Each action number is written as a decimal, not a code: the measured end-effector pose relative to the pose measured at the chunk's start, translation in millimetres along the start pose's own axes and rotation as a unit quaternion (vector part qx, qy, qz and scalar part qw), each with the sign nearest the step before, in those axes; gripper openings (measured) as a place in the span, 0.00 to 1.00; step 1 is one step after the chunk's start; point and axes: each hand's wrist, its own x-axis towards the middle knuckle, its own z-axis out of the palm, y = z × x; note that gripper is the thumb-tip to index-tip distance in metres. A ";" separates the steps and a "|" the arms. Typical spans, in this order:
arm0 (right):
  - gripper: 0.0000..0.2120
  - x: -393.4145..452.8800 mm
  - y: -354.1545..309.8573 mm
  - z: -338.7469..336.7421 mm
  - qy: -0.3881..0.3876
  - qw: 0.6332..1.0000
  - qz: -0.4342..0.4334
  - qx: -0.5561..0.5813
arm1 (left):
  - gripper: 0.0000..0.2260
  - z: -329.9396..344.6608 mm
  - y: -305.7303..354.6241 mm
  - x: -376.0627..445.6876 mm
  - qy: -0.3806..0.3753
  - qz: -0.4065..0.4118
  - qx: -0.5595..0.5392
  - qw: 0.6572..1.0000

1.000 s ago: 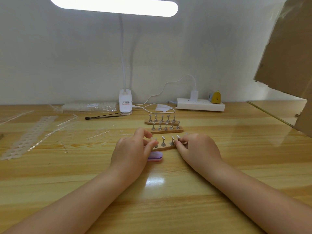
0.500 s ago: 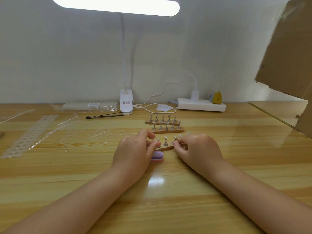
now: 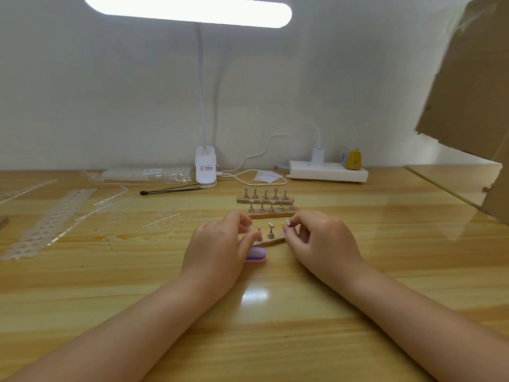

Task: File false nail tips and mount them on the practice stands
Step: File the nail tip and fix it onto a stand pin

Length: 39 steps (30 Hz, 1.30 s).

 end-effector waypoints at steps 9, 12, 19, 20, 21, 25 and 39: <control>0.02 -6.1 -12.1 -1.7 0.016 0.970 0.072 0.233 | 0.08 -6.0 9.5 -1.6 0.082 0.090 -0.071 0.990; 0.02 -8.1 -12.8 -2.6 -0.003 0.958 0.056 0.280 | 0.12 -6.7 12.3 -2.2 0.074 0.111 -0.086 0.987; 0.08 -12.8 -16.8 1.9 -0.025 0.954 -0.009 0.298 | 0.14 -7.5 11.6 -1.1 0.060 0.131 -0.095 0.985; 0.08 -12.9 -16.5 2.1 -0.024 0.954 -0.007 0.299 | 0.14 -7.6 11.9 -1.1 0.060 0.130 -0.095 0.985; 0.08 -12.7 -16.2 2.1 -0.020 0.953 -0.005 0.301 | 0.14 -7.7 12.0 -0.9 0.063 0.130 -0.096 0.985; 0.08 -11.8 -15.3 3.0 -0.013 0.950 -0.001 0.311 | 0.15 -8.2 12.3 -1.1 0.066 0.125 -0.110 0.984; 0.06 -12.8 -13.5 5.5 -0.034 0.936 -0.004 0.350 | 0.12 -7.1 12.0 -0.6 0.066 0.117 -0.147 0.980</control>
